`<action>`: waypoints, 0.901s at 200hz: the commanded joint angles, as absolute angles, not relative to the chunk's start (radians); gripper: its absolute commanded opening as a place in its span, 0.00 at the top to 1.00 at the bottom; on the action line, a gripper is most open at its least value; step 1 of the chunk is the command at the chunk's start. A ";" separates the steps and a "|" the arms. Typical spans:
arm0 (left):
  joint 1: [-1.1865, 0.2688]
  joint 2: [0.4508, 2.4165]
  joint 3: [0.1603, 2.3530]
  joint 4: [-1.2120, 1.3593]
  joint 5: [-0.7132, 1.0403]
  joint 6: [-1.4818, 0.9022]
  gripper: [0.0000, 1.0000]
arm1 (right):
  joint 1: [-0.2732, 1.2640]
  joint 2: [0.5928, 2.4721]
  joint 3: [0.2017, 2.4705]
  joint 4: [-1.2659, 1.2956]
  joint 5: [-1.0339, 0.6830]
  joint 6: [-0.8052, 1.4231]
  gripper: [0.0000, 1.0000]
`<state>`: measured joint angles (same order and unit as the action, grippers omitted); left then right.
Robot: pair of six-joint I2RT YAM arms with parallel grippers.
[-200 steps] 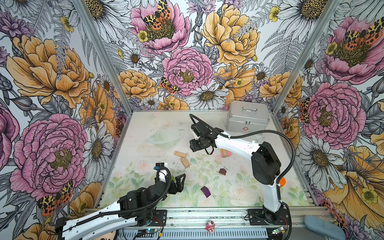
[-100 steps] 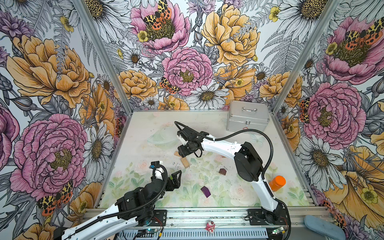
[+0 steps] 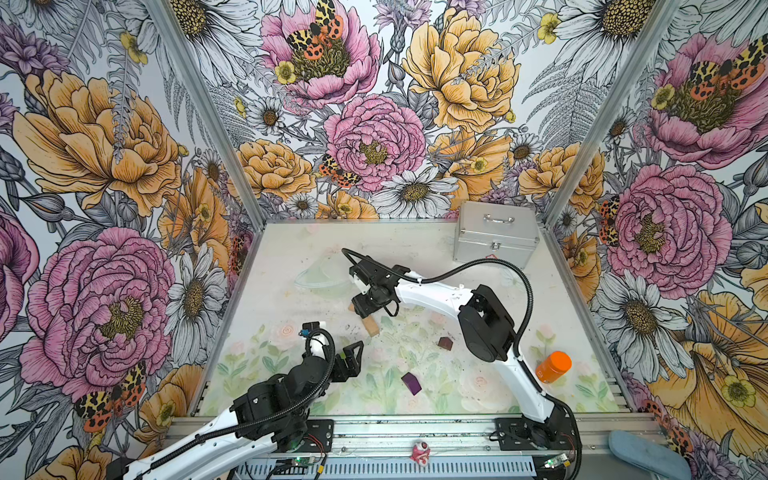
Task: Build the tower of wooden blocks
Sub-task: 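Move the right gripper over a loose wooden stick nearer the left arm, then lower the right gripper and close it on the stick while the left arm moves forward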
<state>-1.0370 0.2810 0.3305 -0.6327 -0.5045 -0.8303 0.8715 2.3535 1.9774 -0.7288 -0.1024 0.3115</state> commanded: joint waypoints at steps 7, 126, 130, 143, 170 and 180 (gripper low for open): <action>-1.029 0.270 0.327 -0.646 -0.484 -0.808 0.01 | 0.877 2.393 2.018 -0.739 -0.063 0.289 0.39; -1.020 0.273 0.336 -0.647 -0.475 -0.802 0.01 | 0.878 2.429 2.054 -0.750 -0.069 0.287 0.38; -1.020 0.274 0.336 -0.647 -0.474 -0.802 0.01 | 0.878 2.430 2.056 -0.751 -0.069 0.286 0.39; -1.020 0.272 0.335 -0.646 -0.475 -0.804 0.01 | 0.877 2.431 2.057 -0.750 -0.071 0.286 0.39; -1.020 0.272 0.334 -0.647 -0.475 -0.805 0.01 | 0.877 2.428 2.057 -0.750 -0.072 0.287 0.39; -1.020 0.272 0.333 -0.647 -0.474 -0.807 0.01 | 0.877 2.429 2.057 -0.750 -0.072 0.285 0.39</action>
<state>-1.0290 0.2810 0.3305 -0.6327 -0.4965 -0.8272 0.8722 2.4054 2.0254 -0.7483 -0.0795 0.2939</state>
